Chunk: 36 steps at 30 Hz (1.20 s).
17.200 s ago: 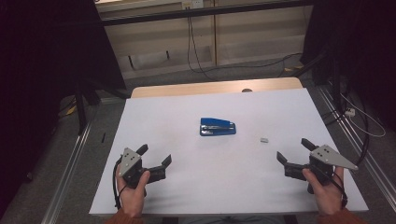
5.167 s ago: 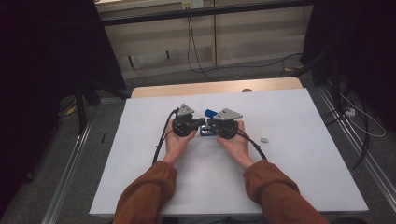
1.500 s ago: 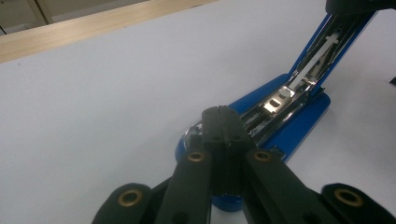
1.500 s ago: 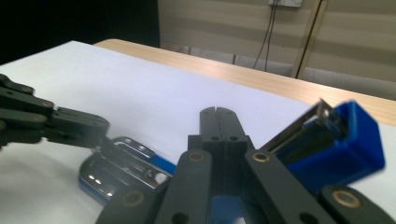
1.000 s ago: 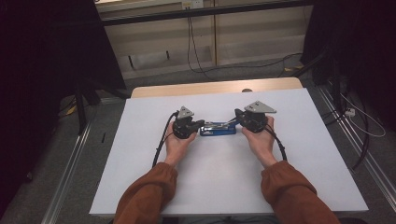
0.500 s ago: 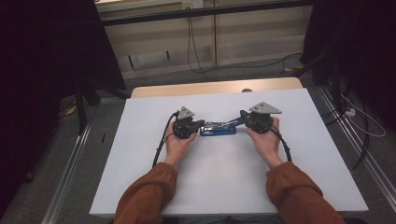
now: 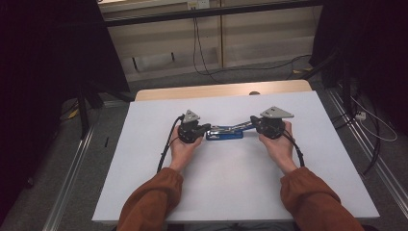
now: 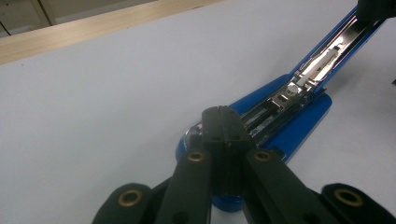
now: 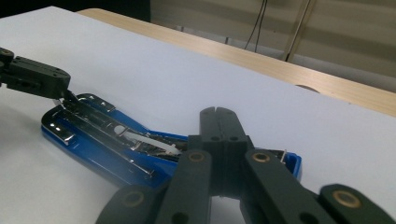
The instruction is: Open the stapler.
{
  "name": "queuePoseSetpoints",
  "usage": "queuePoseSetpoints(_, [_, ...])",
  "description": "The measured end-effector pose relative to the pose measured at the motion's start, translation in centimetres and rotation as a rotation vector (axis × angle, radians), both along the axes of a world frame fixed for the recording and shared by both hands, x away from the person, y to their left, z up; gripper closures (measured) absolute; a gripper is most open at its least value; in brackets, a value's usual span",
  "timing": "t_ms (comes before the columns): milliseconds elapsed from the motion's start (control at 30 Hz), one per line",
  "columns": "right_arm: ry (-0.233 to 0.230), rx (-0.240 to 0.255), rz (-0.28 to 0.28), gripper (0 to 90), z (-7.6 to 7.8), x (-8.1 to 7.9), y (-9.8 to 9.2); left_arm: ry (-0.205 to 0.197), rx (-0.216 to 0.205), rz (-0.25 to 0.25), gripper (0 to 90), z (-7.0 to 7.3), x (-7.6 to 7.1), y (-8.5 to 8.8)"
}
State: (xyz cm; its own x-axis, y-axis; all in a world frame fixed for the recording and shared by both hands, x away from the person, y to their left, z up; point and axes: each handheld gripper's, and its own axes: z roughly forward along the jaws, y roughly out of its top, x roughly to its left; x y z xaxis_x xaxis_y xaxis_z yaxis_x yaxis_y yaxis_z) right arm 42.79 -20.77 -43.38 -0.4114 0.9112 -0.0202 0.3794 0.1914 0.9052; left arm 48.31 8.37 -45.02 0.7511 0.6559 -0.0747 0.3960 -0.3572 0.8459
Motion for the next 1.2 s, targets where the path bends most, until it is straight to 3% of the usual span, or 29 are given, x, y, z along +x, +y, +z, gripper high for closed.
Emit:
queuePoseSetpoints(833, [0.051, -0.007, 0.013, 90.0, -1.6, 0.2, -0.7, -0.002, 0.003, 0.003, 90.0, 0.0, 0.0, -0.1])
queuePoseSetpoints(1200, [0.049, -0.008, 0.025, 90.0, -1.6, 0.3, -0.8, 0.007, -0.005, 0.004, 90.0, 0.1, 0.0, 0.0])
